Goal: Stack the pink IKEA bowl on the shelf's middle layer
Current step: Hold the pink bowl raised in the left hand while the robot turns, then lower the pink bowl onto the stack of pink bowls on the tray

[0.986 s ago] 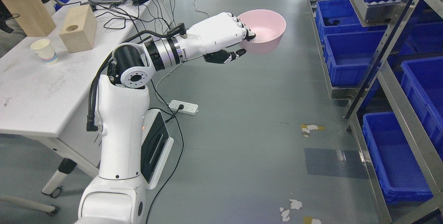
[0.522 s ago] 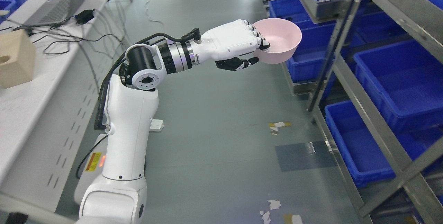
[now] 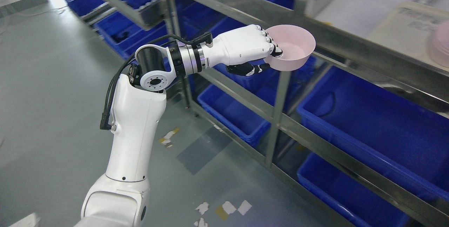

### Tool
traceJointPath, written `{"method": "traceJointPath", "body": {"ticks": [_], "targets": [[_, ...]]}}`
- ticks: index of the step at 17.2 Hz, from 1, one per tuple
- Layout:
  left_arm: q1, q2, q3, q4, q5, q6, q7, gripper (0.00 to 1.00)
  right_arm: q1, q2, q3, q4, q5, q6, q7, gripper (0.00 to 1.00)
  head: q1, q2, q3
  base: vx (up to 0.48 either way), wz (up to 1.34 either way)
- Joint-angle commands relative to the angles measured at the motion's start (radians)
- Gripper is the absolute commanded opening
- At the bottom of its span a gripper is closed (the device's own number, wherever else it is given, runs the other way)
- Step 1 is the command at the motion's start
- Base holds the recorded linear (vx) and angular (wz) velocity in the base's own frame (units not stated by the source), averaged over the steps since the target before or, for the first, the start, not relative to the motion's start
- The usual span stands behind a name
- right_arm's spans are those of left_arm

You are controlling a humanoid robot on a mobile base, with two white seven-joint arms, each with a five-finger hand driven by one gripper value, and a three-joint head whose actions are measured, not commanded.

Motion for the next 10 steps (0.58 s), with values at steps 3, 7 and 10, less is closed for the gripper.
{"method": "traceJointPath", "body": {"ticks": [3, 7, 10], "targets": [[-0.213, 0.017, 0.095, 0.115, -0.004, 0.001, 0.000, 0.03, 0.022, -0.017, 0.000, -0.017, 0.000, 0.000, 0.003, 1.00, 0.0000, 0.000, 0.000, 0.015, -1.30], [-0.384, 0.041, 0.137, 0.285, -0.056, 0.001, -0.002, 0.03, 0.022, -0.017, 0.000, -0.017, 0.000, 0.000, 0.003, 1.00, 0.0000, 0.000, 0.000, 0.029, -0.94], [-0.389, 0.063, 0.133, 0.293, -0.105, 0.001, -0.025, 0.03, 0.022, -0.017, 0.000, -0.017, 0.000, 0.000, 0.003, 1.00, 0.0000, 0.000, 0.000, 0.043, -0.56]]}}
